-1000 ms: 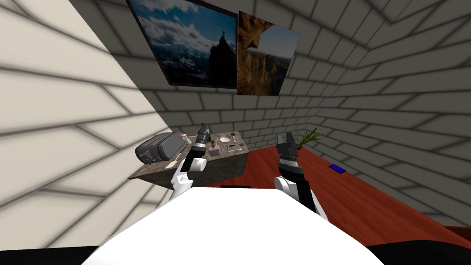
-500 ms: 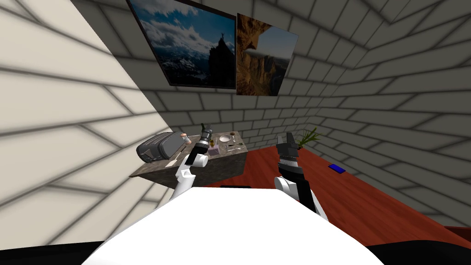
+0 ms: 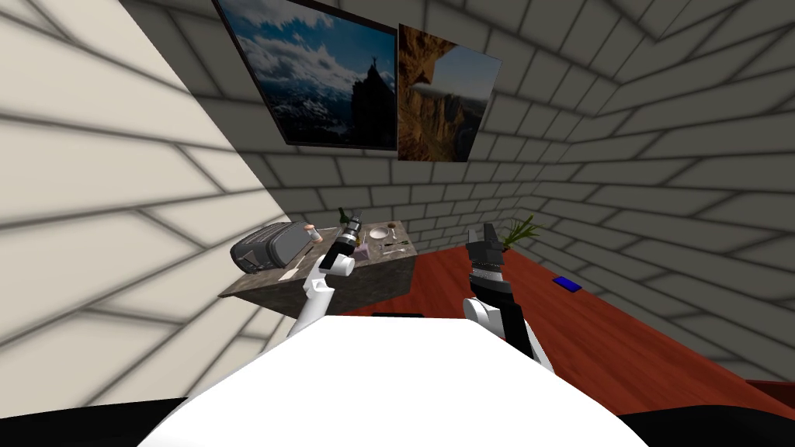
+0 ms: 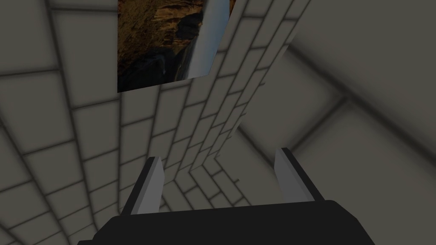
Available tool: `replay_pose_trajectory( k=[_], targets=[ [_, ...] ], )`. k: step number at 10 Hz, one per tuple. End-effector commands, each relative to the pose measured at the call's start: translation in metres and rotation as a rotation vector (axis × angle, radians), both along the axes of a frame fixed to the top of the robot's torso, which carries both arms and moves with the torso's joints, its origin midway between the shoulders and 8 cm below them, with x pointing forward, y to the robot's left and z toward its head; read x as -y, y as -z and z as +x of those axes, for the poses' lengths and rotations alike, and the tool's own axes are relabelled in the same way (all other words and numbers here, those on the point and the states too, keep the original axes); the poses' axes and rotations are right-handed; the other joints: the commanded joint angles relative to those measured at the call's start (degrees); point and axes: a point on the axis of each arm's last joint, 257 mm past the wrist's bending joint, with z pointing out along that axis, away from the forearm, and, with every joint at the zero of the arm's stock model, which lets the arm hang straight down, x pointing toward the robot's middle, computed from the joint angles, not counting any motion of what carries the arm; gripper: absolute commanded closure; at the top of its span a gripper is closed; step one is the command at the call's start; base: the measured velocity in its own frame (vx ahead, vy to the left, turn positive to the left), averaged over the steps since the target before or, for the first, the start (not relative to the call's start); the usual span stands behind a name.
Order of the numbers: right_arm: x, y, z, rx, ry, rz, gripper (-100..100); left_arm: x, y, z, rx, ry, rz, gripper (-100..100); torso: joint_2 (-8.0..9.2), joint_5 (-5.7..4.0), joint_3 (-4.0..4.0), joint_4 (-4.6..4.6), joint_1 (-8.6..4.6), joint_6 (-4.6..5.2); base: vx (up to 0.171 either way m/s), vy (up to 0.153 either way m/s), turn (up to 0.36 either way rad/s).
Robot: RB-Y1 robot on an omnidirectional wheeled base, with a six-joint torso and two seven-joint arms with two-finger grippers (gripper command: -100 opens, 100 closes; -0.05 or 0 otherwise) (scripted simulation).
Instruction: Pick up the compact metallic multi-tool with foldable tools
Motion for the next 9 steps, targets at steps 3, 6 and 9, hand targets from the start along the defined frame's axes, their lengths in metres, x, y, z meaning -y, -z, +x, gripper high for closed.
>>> replay_pose_trajectory(
  k=[3, 6, 9],
  targets=[
    [0.000, 0.000, 0.000, 0.000, 0.000, 0.000, 0, 0.004, 0.018, 0.019, -0.086, -0.003, 0.028, -100, -0.01, -0.01, -0.01, 0.00, -0.02, 0.00, -0.011, -0.025, -0.004],
    [0.000, 0.000, 0.000, 0.000, 0.000, 0.000, 0, 0.014, 0.036, 0.044, -0.172, 0.003, 0.081, -100, -0.01, 0.00, -0.01, 0.00, 0.01, 0.00, -0.012, -0.022, -0.017],
    [0.000, 0.000, 0.000, 0.000, 0.000, 0.000, 0, 0.018, 0.055, 0.056, -0.252, 0.001, 0.112, -100, -0.04, 0.01, -0.02, -0.01, 0.05, -0.01, -0.004, -0.014, -0.012]
  ],
)
